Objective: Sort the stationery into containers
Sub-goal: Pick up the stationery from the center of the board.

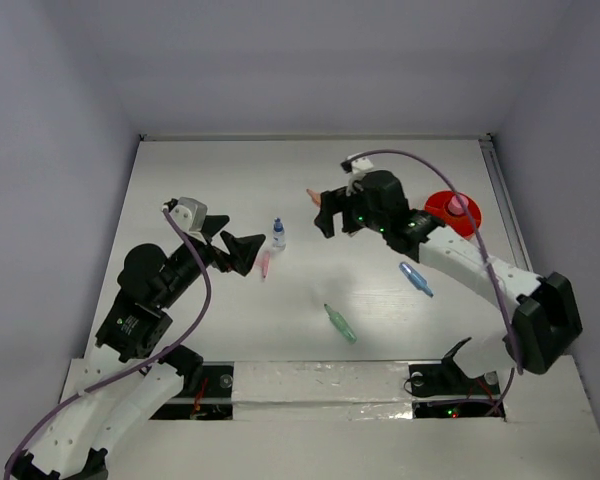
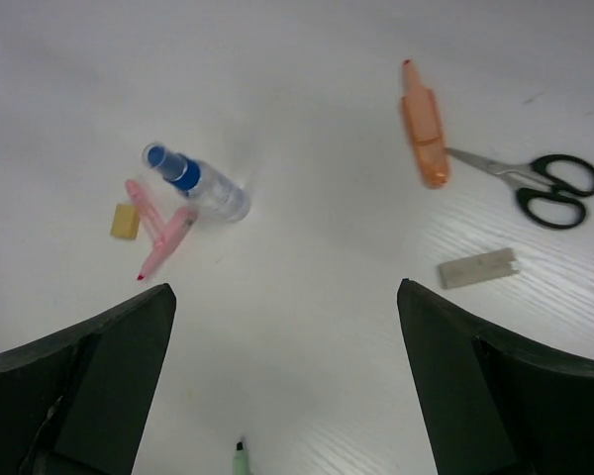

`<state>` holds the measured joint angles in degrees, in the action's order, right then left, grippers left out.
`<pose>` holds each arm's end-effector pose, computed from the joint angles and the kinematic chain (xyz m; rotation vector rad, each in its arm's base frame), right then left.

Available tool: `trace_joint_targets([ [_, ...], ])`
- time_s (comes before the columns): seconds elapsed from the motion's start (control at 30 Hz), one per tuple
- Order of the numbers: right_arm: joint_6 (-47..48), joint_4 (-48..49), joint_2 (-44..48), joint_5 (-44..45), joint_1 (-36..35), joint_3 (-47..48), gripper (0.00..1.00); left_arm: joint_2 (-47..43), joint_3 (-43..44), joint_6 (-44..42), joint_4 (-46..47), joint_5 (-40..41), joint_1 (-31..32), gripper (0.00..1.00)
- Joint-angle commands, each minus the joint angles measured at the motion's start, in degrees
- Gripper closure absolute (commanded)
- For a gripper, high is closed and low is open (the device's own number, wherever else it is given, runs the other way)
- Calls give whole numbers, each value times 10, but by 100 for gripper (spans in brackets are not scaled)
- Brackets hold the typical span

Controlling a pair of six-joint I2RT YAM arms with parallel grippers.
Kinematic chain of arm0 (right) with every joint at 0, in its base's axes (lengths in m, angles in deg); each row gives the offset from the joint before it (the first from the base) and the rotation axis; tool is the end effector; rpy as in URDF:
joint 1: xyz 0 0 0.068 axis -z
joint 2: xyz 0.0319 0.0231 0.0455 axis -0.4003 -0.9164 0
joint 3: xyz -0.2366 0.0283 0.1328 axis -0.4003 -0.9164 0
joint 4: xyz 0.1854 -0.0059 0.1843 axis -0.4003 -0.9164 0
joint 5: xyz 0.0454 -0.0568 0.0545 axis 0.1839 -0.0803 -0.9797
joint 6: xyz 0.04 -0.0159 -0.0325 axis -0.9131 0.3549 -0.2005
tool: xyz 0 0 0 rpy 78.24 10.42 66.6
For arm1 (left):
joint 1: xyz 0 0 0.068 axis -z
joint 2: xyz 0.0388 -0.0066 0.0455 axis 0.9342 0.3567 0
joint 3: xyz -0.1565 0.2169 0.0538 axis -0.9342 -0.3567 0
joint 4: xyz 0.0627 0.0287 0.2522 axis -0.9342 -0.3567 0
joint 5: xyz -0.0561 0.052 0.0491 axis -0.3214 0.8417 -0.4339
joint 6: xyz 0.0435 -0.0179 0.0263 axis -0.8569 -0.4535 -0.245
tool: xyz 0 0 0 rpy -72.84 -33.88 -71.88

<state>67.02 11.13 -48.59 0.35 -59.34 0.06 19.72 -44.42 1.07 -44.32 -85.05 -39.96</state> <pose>0.2586 0.1877 0.3177 -0.4328 2.0226 0.5654 0.1085 -0.0682 0.3792 0.4069 1.4265 -0.6870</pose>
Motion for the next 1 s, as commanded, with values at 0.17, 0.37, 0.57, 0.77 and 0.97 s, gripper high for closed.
trace_joint_targets([
  [0.17, 25, 54, -178, 8, -92, 105, 0, -1, 0, 1, 21, 6, -8, 1],
  [0.37, 24, 56, -280, 5, -111, 190, 3, 12, 1, 2, 23, -6, -13, 1],
  [0.57, 33, 11, -359, 56, -116, 261, 8, 7, 0, 1, 22, -3, -13, 1],
  [0.77, 25, -3, -389, 78, -121, 281, 44, 3, 1, 2, 23, -7, -13, 1],
  [0.97, -3, 21, -339, 103, -122, 253, 87, 0, 0, 3, 25, -13, -13, 1],
])
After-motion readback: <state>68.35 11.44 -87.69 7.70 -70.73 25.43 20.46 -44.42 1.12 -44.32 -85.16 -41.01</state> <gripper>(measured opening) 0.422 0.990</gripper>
